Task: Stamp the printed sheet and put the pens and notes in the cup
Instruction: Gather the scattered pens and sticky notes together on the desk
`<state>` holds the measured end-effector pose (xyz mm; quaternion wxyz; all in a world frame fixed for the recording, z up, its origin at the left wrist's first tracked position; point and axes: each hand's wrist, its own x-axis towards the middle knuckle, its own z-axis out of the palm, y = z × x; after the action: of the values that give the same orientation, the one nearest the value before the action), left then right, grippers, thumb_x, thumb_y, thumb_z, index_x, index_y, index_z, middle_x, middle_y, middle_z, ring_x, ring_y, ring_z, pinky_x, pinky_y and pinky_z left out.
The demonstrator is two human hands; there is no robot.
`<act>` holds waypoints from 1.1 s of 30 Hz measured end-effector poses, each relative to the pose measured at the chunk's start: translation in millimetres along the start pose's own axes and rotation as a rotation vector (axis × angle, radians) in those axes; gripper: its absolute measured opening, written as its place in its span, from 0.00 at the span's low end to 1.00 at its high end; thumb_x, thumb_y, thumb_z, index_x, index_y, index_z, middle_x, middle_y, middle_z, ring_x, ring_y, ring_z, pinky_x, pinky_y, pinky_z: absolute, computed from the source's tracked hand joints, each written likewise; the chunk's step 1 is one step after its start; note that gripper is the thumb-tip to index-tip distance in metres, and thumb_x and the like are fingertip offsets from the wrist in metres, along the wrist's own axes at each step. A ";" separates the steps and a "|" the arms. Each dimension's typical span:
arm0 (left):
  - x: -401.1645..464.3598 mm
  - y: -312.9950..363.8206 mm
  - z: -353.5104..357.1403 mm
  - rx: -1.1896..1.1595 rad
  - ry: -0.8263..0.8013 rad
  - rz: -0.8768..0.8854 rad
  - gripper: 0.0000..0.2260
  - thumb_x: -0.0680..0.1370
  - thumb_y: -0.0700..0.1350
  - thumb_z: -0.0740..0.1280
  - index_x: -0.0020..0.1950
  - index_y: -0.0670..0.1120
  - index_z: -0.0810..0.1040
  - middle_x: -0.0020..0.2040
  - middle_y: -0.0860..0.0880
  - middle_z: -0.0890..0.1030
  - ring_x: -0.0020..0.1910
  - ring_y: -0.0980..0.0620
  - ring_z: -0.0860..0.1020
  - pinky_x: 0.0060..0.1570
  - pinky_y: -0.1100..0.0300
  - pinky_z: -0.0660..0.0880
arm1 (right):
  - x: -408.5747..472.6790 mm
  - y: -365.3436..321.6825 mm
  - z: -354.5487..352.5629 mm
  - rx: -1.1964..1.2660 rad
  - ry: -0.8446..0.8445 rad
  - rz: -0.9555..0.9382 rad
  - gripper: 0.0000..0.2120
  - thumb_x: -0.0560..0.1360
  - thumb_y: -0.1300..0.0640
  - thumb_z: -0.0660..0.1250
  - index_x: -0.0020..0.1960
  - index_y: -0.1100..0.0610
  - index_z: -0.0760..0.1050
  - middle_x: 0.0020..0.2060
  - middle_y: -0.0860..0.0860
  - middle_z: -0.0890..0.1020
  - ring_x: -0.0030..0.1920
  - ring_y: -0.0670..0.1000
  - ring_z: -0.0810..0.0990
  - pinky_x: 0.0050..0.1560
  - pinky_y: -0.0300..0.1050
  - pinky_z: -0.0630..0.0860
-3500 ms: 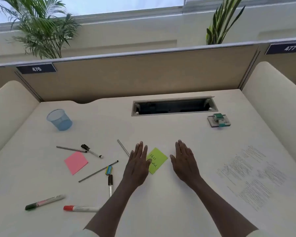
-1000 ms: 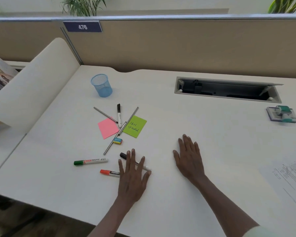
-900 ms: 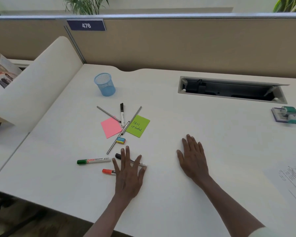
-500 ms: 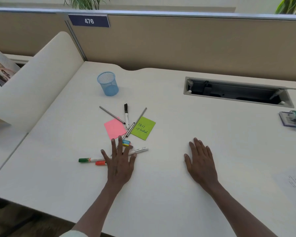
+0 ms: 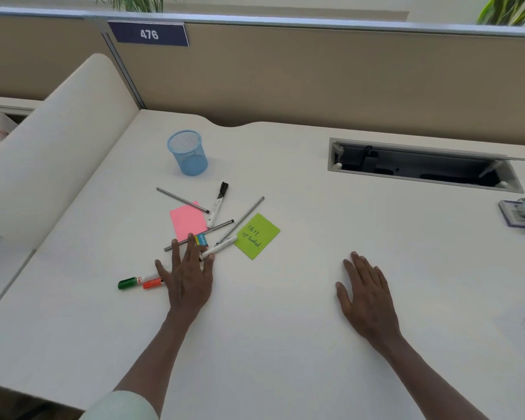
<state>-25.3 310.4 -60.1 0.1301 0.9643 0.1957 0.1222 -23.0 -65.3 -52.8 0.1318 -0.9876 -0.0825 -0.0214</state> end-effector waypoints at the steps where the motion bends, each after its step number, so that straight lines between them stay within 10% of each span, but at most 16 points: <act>1: 4.2 -1.5 -1.8 0.000 0.002 -0.002 0.21 0.79 0.55 0.57 0.71 0.53 0.62 0.72 0.51 0.72 0.76 0.46 0.62 0.68 0.29 0.53 | 0.0 -0.4 -0.3 0.000 0.002 0.000 0.28 0.79 0.44 0.51 0.75 0.56 0.65 0.77 0.52 0.64 0.78 0.52 0.61 0.77 0.54 0.57; 21: 37.6 20.3 -4.9 -0.009 0.102 0.149 0.21 0.79 0.59 0.57 0.66 0.49 0.70 0.78 0.48 0.60 0.79 0.49 0.52 0.74 0.39 0.44 | 0.2 -2.0 -3.5 0.012 0.020 0.000 0.28 0.79 0.43 0.52 0.74 0.55 0.66 0.77 0.51 0.64 0.77 0.51 0.62 0.76 0.54 0.59; 33: 70.3 60.2 15.2 0.289 -0.210 0.463 0.22 0.82 0.55 0.51 0.75 0.51 0.66 0.77 0.51 0.63 0.79 0.44 0.51 0.72 0.31 0.40 | 0.7 1.4 1.3 0.002 0.023 0.003 0.27 0.79 0.43 0.53 0.74 0.54 0.66 0.77 0.50 0.63 0.77 0.50 0.61 0.77 0.52 0.57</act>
<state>62.7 282.5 -43.4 -0.0202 0.9992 -0.0287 0.0189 -22.0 -66.2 -54.3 0.1336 -0.9873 -0.0796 -0.0325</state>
